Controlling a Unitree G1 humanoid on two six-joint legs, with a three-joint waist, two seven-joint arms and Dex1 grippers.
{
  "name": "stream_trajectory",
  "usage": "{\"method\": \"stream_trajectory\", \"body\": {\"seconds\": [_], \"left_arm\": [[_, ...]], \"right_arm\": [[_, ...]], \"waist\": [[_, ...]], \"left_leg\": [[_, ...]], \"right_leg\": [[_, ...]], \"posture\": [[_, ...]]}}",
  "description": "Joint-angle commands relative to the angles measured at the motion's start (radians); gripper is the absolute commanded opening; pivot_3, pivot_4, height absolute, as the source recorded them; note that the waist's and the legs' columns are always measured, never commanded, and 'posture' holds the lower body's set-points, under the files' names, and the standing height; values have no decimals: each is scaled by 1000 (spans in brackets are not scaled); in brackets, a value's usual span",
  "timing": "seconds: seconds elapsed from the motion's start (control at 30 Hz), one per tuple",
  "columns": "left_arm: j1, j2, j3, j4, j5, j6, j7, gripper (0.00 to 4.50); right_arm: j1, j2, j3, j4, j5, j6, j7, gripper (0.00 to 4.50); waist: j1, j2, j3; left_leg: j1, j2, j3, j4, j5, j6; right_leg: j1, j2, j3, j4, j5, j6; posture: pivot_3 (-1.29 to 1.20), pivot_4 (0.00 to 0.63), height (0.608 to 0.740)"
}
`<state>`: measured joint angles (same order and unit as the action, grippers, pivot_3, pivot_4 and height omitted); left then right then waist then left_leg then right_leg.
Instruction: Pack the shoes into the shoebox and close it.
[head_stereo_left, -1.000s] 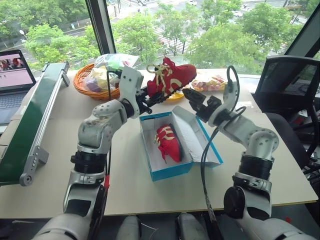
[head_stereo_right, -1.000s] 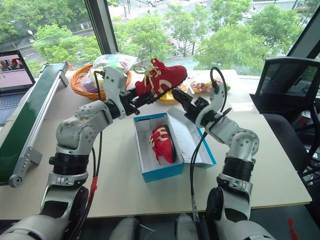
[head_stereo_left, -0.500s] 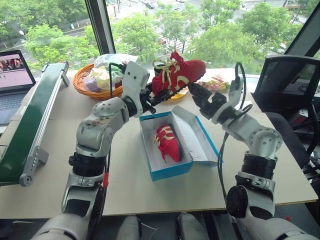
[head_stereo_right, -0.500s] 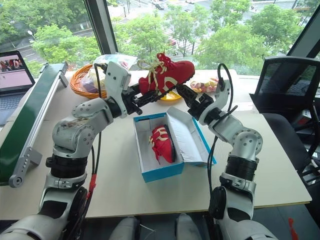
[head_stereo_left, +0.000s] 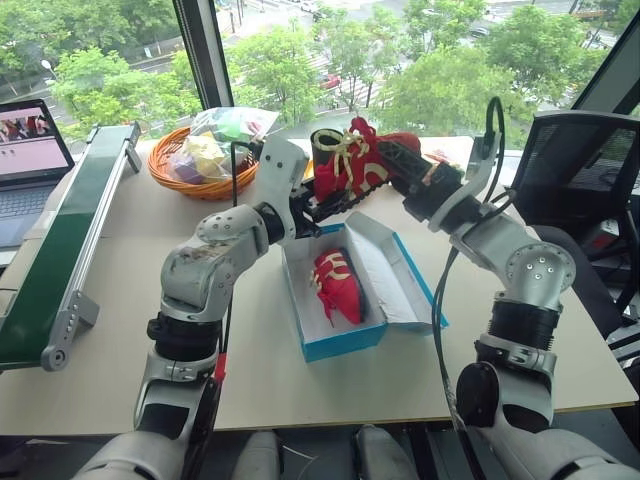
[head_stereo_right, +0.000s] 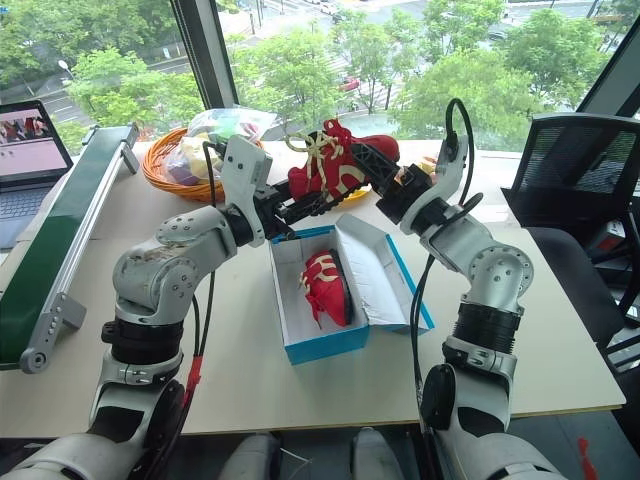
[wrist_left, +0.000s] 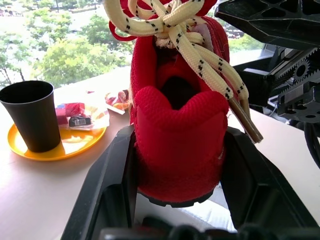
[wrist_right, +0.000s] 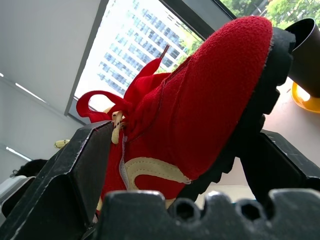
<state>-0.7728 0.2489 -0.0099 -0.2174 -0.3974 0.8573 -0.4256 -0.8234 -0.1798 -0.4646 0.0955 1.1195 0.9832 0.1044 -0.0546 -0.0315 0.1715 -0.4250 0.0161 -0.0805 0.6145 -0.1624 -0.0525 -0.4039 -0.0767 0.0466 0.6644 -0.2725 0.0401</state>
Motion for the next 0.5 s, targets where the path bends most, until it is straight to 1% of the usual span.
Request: {"method": "stream_trajectory", "body": {"seconds": [0.03,0.23,0.27,0.3,0.33,0.4,0.43,0.47,0.5], "left_arm": [[-17,-14,2,-66,-34,9,3,1957],[-12,-12,21,-80,-60,44,3,1957],[-11,-18,40,-83,-79,57,5,1957],[-10,-23,53,-84,-93,66,8,2797],[-7,-25,77,-92,-127,86,0,3010],[3,7,83,-110,-153,109,-28,3751],[18,78,46,-118,-122,83,-80,4077],[37,167,-1,-121,-72,19,-153,4487],[61,272,-40,-106,-7,-86,-243,4500]], "right_arm": [[-36,11,8,-5,8,-42,0,3063],[-52,-5,11,14,-20,-79,-7,1115],[-58,-15,16,14,-38,-90,-10,863],[-61,-22,19,15,-50,-97,-11,605],[-69,-32,23,14,-67,-106,-12,487],[-86,-53,29,6,-83,-103,-16,428],[-99,-73,44,-4,-109,-108,-13,417],[-105,-101,77,-26,-144,-109,12,409],[-112,-133,119,-56,-175,-102,43,406]], "waist": [[2,0,0],[8,0,0],[8,0,0],[8,0,0],[9,0,0],[10,1,0],[10,1,0],[7,1,0],[3,1,1]], "left_leg": [[0,0,0,0,0,0],[0,0,0,0,0,0],[0,0,0,0,0,0],[0,0,0,0,0,0],[0,0,0,0,0,0],[0,0,0,0,0,0],[0,0,0,0,0,0],[0,0,0,0,0,0],[0,0,0,0,0,0]], "right_leg": [[0,0,0,0,0,0],[0,0,0,0,0,0],[0,0,0,0,0,0],[0,0,0,0,0,0],[0,0,0,0,0,0],[0,0,0,0,0,0],[0,0,0,0,0,0],[0,0,0,0,0,0],[-1,0,0,0,0,0]], "posture": [[0,150,740],[0,150,740],[0,150,740],[0,150,740],[0,150,740],[0,150,740],[0,150,740],[0,150,740],[0,150,740]]}}
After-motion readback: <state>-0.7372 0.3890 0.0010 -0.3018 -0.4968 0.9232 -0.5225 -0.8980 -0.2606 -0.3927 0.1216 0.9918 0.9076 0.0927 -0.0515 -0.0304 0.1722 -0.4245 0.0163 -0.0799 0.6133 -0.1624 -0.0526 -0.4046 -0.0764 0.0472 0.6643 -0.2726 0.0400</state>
